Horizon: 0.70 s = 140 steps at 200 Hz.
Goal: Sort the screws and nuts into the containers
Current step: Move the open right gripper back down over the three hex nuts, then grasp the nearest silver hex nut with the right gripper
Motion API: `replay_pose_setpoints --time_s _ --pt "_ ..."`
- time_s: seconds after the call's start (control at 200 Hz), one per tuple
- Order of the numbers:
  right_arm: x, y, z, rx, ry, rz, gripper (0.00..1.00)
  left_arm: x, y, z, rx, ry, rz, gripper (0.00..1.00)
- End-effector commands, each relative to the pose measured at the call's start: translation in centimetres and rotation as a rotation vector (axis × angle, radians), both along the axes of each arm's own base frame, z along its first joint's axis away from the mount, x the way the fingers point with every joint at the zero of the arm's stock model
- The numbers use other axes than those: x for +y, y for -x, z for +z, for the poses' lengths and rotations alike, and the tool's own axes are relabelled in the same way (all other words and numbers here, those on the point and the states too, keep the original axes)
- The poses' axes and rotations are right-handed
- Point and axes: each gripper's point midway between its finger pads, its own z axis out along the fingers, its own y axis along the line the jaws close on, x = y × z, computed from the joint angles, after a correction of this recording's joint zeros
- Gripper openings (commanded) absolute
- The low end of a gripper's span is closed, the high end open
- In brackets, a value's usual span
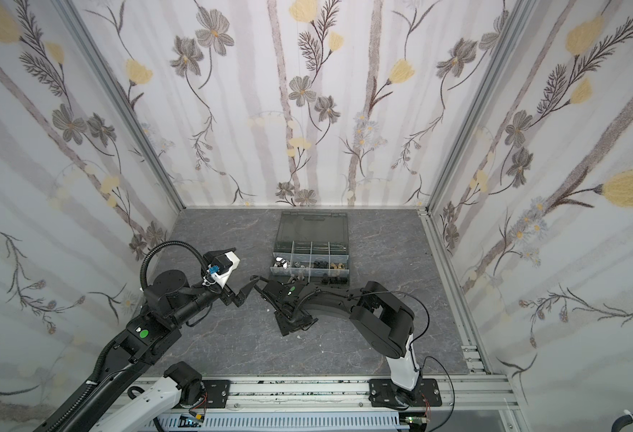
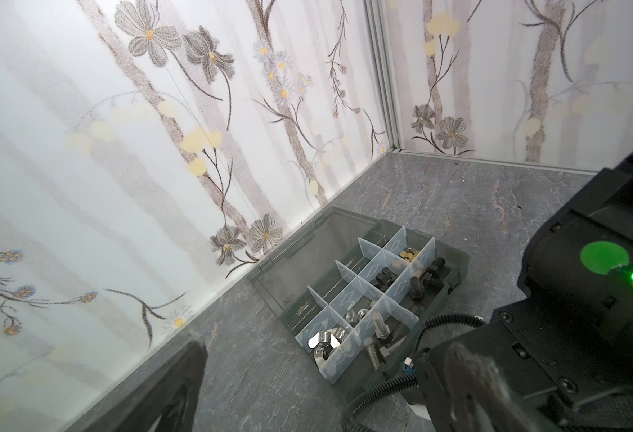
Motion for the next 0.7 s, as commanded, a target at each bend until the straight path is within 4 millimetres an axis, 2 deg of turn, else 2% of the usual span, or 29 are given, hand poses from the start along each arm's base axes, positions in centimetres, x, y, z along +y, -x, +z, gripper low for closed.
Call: replay_pose_setpoints --time_s 0.0,0.125,0.235,0.425,0.609,0.694 --pt "-1.3 0.0 -0.3 -0.011 0.061 -0.020 0.54 -0.1 0.0 0.8 -0.032 0.016 -0.004 1.00" --pt "-1.8 0.0 -0.8 -0.010 0.087 -0.021 0.42 -0.1 -0.1 0.7 -0.030 0.013 -0.003 1.00" --pt "-1.9 0.1 -1.2 -0.008 0.100 -0.020 0.38 -0.2 -0.1 0.8 -0.033 0.013 -0.006 1.00" --pt "-2.3 0.4 -1.4 -0.009 0.118 -0.016 0.24 -0.2 -0.1 0.9 -0.031 0.012 -0.006 1.00" --pt "-3.3 -0.6 -0.1 -0.050 0.140 -0.037 0.14 0.0 -0.1 0.3 0.011 0.002 0.004 1.00" --pt "-3.8 -1.4 0.9 -0.072 0.124 -0.066 0.12 0.3 0.1 0.4 0.029 0.010 0.016 1.00"
